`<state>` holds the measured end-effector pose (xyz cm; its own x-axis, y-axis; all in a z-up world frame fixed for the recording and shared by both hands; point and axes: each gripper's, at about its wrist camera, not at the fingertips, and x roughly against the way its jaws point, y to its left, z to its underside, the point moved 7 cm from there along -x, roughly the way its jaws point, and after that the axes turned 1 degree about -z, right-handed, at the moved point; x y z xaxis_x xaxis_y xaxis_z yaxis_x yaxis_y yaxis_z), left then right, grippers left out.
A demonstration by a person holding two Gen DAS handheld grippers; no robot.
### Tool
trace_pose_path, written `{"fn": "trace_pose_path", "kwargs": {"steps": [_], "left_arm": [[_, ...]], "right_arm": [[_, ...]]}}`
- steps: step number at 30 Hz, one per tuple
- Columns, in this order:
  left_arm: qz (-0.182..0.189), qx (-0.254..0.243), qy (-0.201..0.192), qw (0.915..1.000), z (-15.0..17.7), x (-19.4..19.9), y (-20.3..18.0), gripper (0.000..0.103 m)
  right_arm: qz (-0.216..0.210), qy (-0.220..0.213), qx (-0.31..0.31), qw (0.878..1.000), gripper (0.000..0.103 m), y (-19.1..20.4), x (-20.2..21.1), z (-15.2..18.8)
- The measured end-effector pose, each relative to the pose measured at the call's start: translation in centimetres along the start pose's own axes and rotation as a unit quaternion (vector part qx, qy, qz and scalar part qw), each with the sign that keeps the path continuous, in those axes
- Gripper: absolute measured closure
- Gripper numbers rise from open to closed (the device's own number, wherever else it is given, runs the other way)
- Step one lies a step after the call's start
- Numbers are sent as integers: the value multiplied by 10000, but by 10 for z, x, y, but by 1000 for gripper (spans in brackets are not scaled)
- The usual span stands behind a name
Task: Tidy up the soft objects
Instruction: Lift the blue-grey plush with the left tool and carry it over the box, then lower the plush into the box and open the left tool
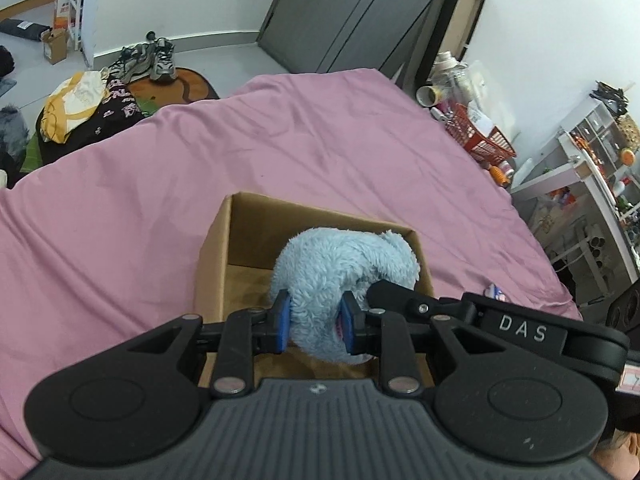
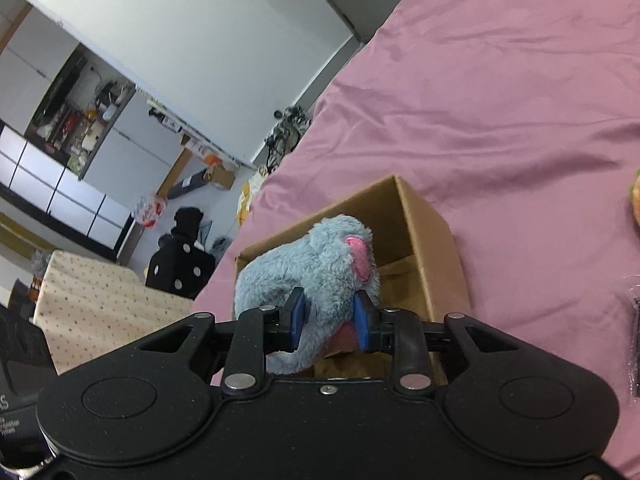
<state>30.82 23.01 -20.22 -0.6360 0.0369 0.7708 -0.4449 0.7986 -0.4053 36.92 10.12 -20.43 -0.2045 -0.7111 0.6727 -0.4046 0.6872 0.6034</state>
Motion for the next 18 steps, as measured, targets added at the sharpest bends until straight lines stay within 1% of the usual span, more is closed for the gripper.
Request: {"fn": "trace_pose_path", "kwargs": {"steps": [2,4,5,7,12,14,17,18], "left_arm": [[-108,15,55,9999,0,-3,3,77],[-289,6,136,9995,0,-5,6,77],[-381,-6,157,9991,0,-6,7,75],[-438,-49,177,9989,0,-3,6,75],[-510,100,146,9985,0,11,2,67],[-597,91,126,9981,1,19,-1,62],[-693,136,-7,9975,1,37,-6,56],[-694,155,-85,9974,1,44,-9,54]], "right_arm": [[-1,-14,44,10000,69,1,-1,0],[1,-9,67,10000,60,1,3,1],[16,-21,51,10000,59,0,5,1],[-7,-47,14,10000,56,-1,10,0],[-34,-204,-60,9998,50,-3,33,-1],[-113,-315,-118,9994,48,-2,48,-1],[-156,-471,-159,9986,38,-2,66,-6],[-159,-515,-150,9984,31,-2,70,-8]]}}
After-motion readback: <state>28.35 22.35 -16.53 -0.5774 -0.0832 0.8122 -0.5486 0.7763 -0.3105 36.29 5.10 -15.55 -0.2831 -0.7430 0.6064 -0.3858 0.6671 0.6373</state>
